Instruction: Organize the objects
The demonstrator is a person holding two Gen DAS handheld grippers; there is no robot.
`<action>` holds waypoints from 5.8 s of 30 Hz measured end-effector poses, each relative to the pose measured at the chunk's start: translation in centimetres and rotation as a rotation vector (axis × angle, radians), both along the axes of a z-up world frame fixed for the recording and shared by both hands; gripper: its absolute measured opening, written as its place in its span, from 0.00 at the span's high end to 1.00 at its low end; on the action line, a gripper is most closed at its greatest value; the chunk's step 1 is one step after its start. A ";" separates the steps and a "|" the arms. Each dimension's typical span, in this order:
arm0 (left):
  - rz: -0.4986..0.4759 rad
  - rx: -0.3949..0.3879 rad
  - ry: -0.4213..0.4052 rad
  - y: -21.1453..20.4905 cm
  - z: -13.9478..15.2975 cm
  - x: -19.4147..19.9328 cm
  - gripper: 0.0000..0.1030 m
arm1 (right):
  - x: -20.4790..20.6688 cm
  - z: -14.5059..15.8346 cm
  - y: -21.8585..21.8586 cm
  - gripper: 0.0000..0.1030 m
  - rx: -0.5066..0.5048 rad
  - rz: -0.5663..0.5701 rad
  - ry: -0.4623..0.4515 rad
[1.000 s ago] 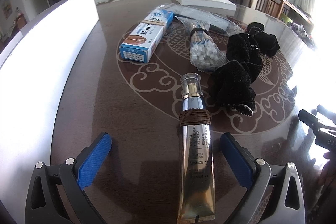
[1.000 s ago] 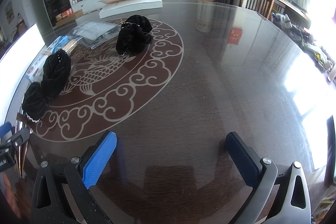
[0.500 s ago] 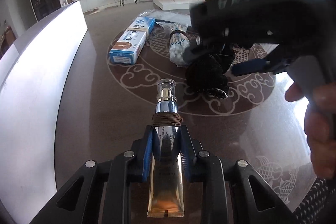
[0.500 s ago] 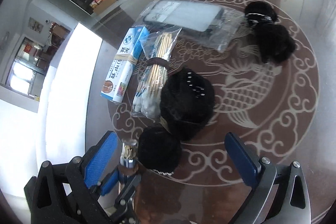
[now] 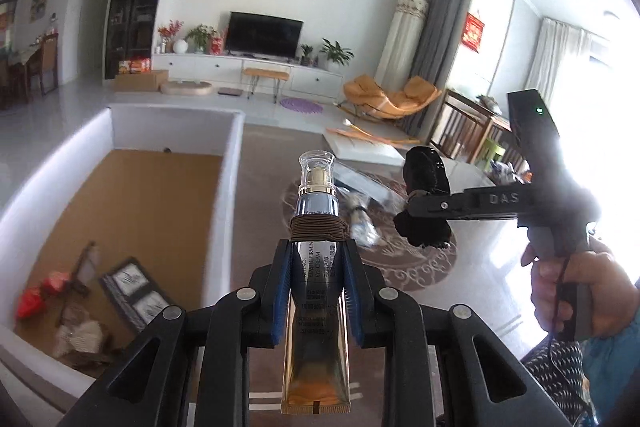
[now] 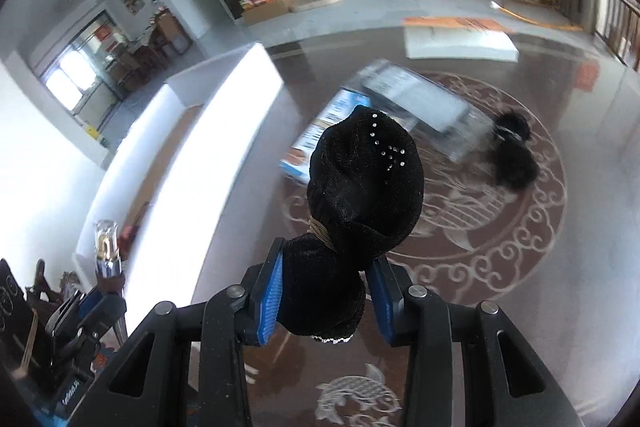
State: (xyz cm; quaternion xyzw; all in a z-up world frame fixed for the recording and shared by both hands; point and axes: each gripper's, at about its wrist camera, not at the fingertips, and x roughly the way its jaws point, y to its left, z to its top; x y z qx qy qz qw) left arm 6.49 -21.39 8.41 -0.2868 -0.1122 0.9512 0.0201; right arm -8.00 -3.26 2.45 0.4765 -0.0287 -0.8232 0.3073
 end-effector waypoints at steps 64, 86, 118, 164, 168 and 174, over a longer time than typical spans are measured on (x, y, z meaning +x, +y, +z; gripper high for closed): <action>-0.153 -0.234 -0.361 16.8 -15.9 -14.3 0.00 | 0.5 -14.4 17.9 0.00 0.345 -0.552 0.080; -0.154 -0.234 -0.361 16.8 -16.0 -14.4 0.00 | 0.5 -14.4 17.7 0.00 0.356 -0.549 0.080; -0.007 -0.298 -0.462 7.3 -11.7 -30.9 0.02 | 0.5 -14.5 17.7 0.00 0.356 -0.549 0.080; 0.013 -0.207 -0.381 13.1 -15.9 -17.0 0.00 | 0.4 -14.7 17.7 0.00 0.355 -0.549 0.081; 0.014 -0.206 -0.381 13.1 -15.9 -17.0 0.00 | 0.4 -14.7 17.7 0.00 0.355 -0.549 0.081; 0.014 -0.207 -0.381 13.1 -15.9 -17.0 0.00 | 0.4 -14.7 17.7 0.00 0.356 -0.549 0.081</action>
